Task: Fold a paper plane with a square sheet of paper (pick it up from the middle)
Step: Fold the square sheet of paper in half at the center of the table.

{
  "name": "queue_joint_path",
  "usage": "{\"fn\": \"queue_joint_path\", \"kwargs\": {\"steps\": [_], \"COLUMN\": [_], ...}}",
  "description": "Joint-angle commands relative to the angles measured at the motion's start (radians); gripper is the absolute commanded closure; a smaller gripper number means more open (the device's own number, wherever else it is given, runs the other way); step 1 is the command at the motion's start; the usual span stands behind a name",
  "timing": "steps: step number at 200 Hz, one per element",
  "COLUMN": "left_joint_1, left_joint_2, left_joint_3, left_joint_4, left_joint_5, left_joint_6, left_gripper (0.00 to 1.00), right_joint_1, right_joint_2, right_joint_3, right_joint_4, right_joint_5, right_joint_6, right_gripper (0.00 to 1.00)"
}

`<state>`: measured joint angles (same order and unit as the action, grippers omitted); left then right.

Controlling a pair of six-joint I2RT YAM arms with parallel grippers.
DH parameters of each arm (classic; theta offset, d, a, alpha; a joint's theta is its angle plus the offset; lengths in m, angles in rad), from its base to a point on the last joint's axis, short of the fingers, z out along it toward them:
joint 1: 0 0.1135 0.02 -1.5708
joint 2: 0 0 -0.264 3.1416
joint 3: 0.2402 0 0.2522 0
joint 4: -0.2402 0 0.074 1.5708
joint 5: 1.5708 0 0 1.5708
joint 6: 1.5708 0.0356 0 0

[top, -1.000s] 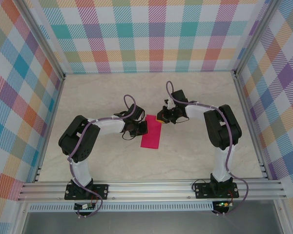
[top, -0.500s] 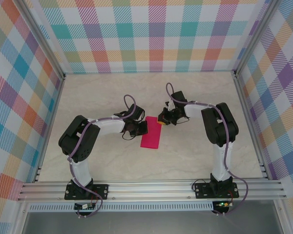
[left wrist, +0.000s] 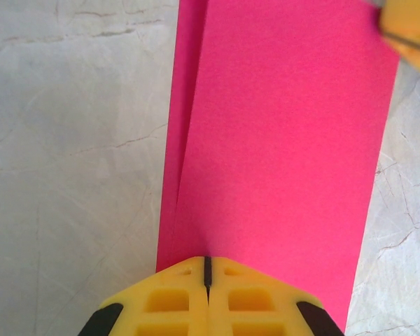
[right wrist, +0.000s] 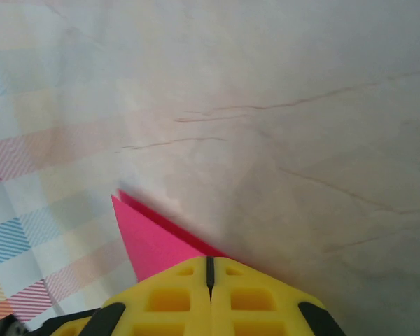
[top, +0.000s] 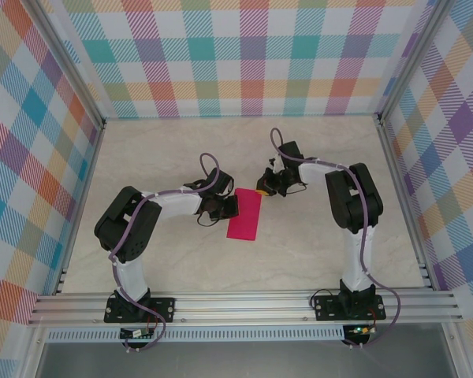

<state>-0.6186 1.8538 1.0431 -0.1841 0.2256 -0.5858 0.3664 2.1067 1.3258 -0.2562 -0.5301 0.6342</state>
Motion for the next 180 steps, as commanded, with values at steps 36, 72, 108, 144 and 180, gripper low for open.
{"fn": "queue_joint_path", "kwargs": {"steps": [36,72,108,144,180], "left_joint_1": [-0.006,-0.005,-0.006,-0.006,-0.006], "left_joint_2": [0.038,0.033,0.032,0.029,0.028], "left_joint_3": [-0.063,-0.065,-0.066,-0.071,-0.071], "left_joint_4": [-0.168,-0.171,-0.169,-0.174,-0.179], "left_joint_5": [-0.078,-0.082,-0.08,-0.084,-0.091], "left_joint_6": [0.007,0.008,0.007,0.009,0.009], "left_gripper": [1.0,1.0,1.0,1.0,1.0], "right_joint_1": [-0.003,-0.004,-0.004,-0.004,-0.004], "right_joint_2": [0.021,-0.03,-0.011,0.054,0.038], "right_joint_3": [0.009,0.046,-0.013,-0.014,-0.018], "right_joint_4": [-0.054,-0.042,0.066,0.029,-0.001], "right_joint_5": [0.006,-0.066,-0.091,-0.007,0.008], "right_joint_6": [-0.039,-0.033,0.021,0.007,-0.002], "right_gripper": [1.0,1.0,1.0,1.0,1.0]}}
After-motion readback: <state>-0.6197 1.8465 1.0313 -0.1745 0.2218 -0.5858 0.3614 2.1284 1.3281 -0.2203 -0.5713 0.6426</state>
